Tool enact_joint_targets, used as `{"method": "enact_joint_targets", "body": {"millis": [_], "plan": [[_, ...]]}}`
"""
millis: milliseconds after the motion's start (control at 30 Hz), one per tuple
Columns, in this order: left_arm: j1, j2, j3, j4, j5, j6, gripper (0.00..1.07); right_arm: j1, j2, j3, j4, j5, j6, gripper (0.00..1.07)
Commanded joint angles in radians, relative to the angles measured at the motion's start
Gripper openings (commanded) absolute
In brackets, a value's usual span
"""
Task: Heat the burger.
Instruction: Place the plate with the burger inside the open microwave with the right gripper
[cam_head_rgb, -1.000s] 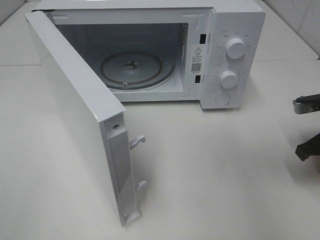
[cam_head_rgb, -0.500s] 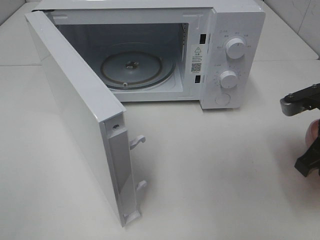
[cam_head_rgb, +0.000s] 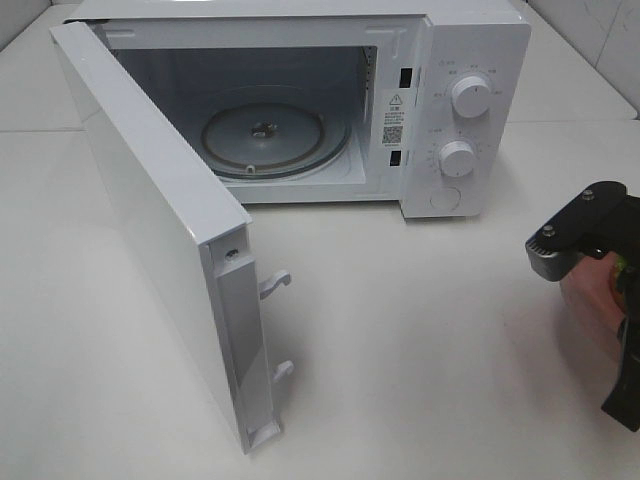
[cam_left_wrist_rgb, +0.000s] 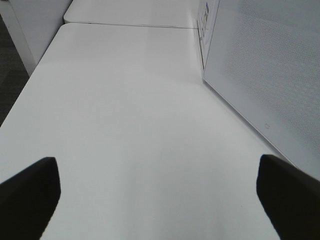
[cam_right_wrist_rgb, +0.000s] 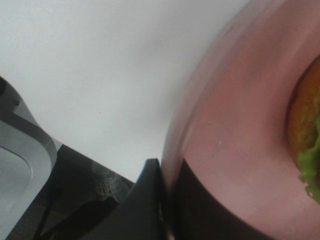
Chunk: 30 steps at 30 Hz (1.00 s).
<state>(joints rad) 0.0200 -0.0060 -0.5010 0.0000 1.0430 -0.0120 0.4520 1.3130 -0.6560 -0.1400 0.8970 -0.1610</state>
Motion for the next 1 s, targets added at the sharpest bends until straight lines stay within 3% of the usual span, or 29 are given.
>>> {"method": "enact_joint_targets", "body": {"millis": [33, 133, 200, 367, 1000], "plan": [[0.0, -0.015, 0.002, -0.009, -0.008, -0.003, 1.02, 0.004, -0.02, 0.0, -0.043, 0.0, 0.007, 0.0], [0.0, -0.015, 0.002, -0.009, -0.008, -0.003, 1.02, 0.005, -0.025, 0.0, -0.064, 0.016, -0.013, 0.0], [0.0, -0.015, 0.002, -0.009, -0.008, -0.003, 1.02, 0.067, -0.025, 0.0, -0.103, 0.042, -0.086, 0.0], [0.0, -0.015, 0.002, -0.009, -0.008, -0.003, 1.02, 0.125, -0.025, 0.0, -0.124, 0.041, -0.133, 0.0], [0.0, -0.015, 0.002, -0.009, -0.008, -0.003, 1.02, 0.418, -0.025, 0.0, -0.333, -0.029, -0.131, 0.0]]}}
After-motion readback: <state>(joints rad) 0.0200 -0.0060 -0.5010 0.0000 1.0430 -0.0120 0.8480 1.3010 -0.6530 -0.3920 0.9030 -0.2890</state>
